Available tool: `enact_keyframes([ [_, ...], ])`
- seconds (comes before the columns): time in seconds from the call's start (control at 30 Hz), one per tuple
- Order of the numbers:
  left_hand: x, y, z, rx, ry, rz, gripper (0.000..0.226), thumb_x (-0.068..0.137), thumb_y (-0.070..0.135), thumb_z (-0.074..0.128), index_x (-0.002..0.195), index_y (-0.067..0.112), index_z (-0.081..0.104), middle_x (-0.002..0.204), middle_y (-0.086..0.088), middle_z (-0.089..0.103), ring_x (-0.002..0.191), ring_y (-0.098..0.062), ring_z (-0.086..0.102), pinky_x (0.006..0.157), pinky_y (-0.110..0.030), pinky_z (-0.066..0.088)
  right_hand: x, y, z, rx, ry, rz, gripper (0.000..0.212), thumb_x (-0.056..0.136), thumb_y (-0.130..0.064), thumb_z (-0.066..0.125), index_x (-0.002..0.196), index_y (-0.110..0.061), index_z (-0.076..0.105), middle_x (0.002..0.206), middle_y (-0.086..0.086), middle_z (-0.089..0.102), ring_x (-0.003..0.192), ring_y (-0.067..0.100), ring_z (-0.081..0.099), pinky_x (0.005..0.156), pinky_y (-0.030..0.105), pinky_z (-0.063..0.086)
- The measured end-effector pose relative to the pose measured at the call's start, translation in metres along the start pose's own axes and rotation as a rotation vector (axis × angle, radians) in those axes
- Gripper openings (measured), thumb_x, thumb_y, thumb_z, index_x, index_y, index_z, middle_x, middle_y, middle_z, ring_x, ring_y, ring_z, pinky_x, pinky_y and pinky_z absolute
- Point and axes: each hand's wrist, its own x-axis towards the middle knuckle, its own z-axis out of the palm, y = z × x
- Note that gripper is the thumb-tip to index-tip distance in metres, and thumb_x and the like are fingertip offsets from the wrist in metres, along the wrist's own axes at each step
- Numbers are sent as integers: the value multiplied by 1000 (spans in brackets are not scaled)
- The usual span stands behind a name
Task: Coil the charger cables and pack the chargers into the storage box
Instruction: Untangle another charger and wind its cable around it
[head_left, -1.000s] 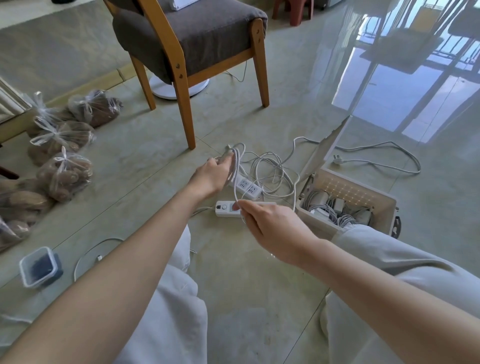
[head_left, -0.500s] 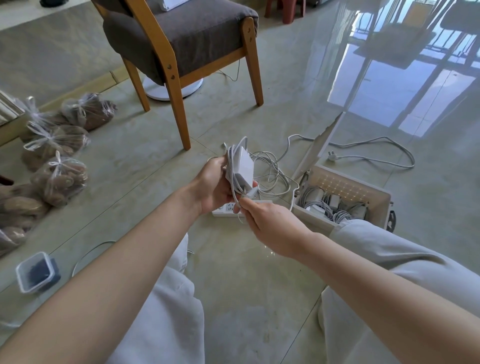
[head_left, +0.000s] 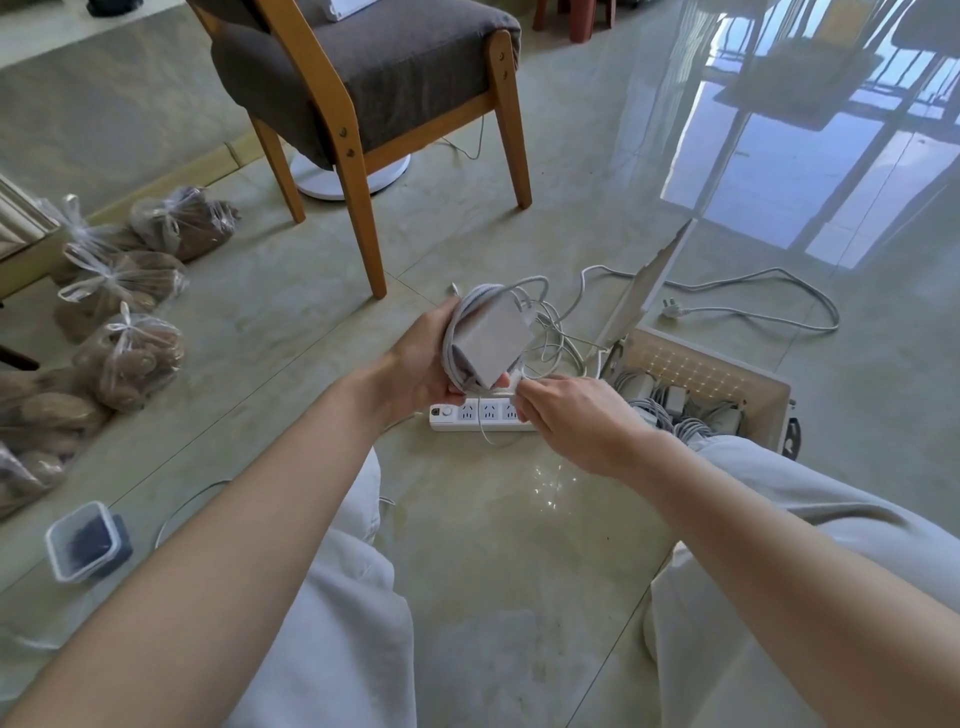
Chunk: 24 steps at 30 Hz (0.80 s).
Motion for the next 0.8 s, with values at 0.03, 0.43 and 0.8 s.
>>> enact_keyframes([
  [0.03, -3, 2, -2, 90, -6, 7, 56, 97, 53, 22, 105, 11, 58, 80, -13, 62, 67, -20, 59, 50, -24, 35, 1, 6, 1, -22, 4, 4, 31, 102, -31, 26, 93, -14, 51, 93, 3, 64, 93, 24, 55, 76, 35, 43],
  [0.43, -2, -18, -37, 1290, 106, -64, 69, 81, 79, 31, 74, 15, 58, 77, 0, 60, 72, -17, 54, 64, -32, 37, 7, 22, -2, -177, 118, 51, 35, 99, -30, 35, 86, -13, 62, 89, 2, 67, 92, 24, 56, 88, 31, 38],
  [0.8, 14, -19, -22, 1314, 622, -104, 65, 86, 70, 35, 108, 15, 61, 113, -11, 62, 104, -30, 56, 72, -30, 35, -4, -38, 0, -7, 116, 44, 30, 100, -27, 28, 110, -16, 54, 99, 1, 66, 85, 30, 62, 62, 32, 38],
])
